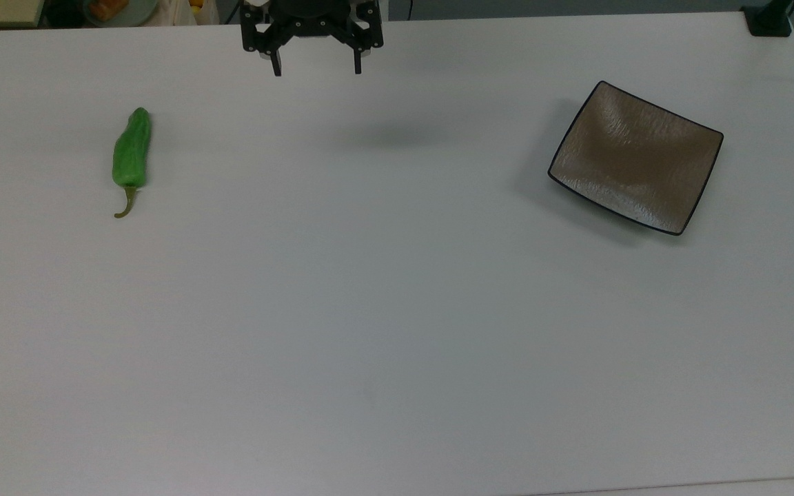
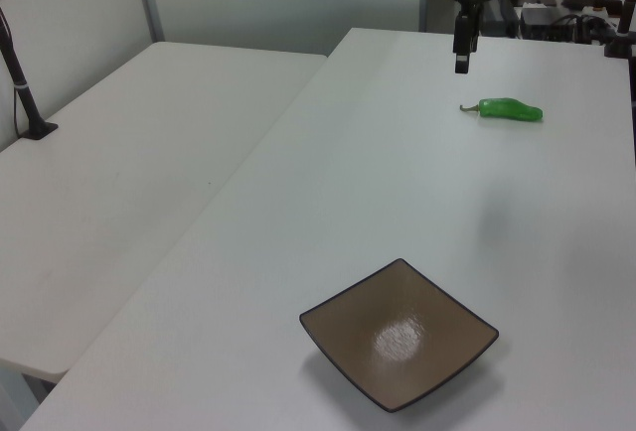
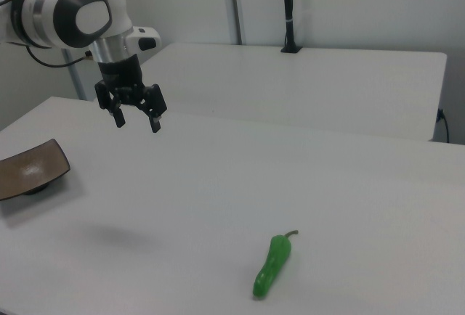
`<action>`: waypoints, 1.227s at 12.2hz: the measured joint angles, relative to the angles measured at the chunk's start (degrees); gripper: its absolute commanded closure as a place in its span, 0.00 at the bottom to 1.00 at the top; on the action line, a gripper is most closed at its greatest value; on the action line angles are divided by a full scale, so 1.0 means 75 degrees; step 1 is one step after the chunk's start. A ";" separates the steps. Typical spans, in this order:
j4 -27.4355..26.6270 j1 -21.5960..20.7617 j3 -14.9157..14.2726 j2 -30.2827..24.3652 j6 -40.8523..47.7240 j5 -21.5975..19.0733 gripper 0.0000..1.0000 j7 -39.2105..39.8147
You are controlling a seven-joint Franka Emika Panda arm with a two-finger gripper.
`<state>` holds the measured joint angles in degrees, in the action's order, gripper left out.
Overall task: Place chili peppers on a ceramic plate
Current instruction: 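Move the open gripper over the green chili pepper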
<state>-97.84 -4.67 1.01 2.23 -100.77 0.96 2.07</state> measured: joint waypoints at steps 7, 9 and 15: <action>-0.0040 0.0000 -0.0013 0.0001 -0.0239 0.0000 0.00 -0.0019; -0.0040 0.0000 -0.0015 0.0001 -0.0239 0.0000 0.00 -0.0024; -0.0075 0.0016 -0.0041 0.0001 -0.0239 0.0000 0.00 -0.0027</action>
<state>-98.41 -4.55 0.71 2.23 -102.56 0.96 1.86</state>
